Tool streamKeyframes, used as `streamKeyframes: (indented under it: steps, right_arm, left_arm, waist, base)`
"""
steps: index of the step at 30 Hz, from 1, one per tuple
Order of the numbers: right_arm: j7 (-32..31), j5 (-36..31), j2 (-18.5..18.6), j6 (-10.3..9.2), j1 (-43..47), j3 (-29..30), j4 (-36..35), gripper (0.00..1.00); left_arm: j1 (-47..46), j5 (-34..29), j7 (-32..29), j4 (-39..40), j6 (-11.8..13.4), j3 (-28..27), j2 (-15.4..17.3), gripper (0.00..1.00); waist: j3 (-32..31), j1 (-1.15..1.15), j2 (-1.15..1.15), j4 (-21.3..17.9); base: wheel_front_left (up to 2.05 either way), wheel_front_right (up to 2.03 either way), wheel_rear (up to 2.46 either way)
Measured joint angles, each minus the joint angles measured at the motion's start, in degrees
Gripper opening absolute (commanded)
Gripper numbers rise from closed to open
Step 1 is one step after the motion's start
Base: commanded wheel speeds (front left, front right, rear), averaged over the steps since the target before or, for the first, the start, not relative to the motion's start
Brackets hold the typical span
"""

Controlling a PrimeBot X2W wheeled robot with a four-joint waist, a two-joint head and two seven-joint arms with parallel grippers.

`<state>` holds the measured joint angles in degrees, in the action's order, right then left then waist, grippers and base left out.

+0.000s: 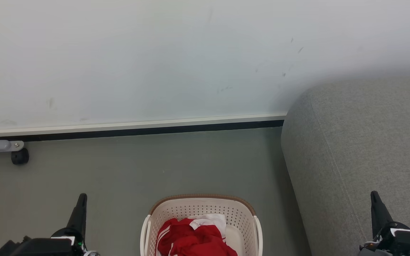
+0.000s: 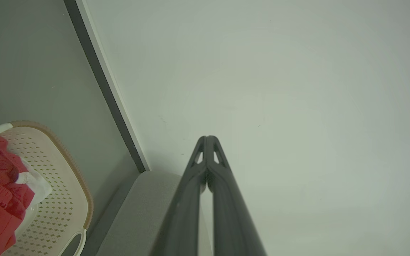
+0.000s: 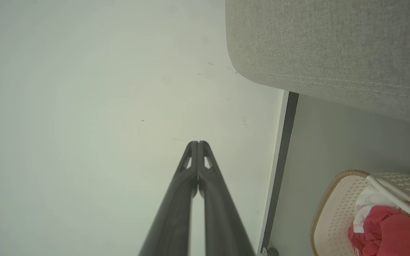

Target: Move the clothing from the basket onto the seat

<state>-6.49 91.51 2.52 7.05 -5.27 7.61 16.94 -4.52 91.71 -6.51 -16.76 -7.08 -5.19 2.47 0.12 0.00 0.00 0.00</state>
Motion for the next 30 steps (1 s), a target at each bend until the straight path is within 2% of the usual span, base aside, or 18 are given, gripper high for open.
streamKeyframes:
  steps: [13,14,15,16,24,30]
  right_arm:
    - [0.00,0.00,0.00,0.00,0.00,0.00,0.00,0.00]
    - [0.00,0.00,-0.02,0.00,0.03,-0.02,0.13,1.00]
    - [0.00,-0.02,-0.10,-0.01,0.21,-0.05,0.53,0.00]
    - [0.00,-0.02,-0.25,-0.05,0.59,-0.11,1.10,1.00]
    - [1.19,-0.32,-0.60,-0.07,2.05,-0.81,1.24,1.00]
    - [2.61,-3.52,0.04,-0.08,2.41,-2.53,0.56,1.00]
  left_arm:
    - [0.00,0.00,0.00,0.00,0.00,0.00,0.00,0.00]
    - [0.03,0.00,0.00,-0.10,0.01,0.02,-0.01,1.00]
    - [0.28,0.00,0.00,-0.49,0.03,0.09,-0.05,0.00]
    - [0.71,0.00,0.00,-1.12,0.05,0.12,-0.18,1.00]
    - [2.03,0.00,1.13,-1.23,0.09,1.60,-0.37,1.00]
    - [2.15,-1.14,2.42,-0.88,0.11,2.99,-0.20,1.00]
  waist:
    - [0.00,0.00,0.00,0.00]
    - [0.00,0.00,0.00,0.00]
    - [0.00,0.00,0.00,0.00]
    - [0.00,0.00,0.00,0.00]
    - [-0.05,0.00,0.00,-0.01]
    - [-0.11,0.00,0.00,-0.01]
  base:
    - [0.00,0.00,0.00]
    - [0.00,0.00,0.00]
    - [0.00,0.00,0.00]
    - [0.00,0.00,0.00]
    - [0.00,0.00,0.00]
    - [0.00,0.00,0.00]
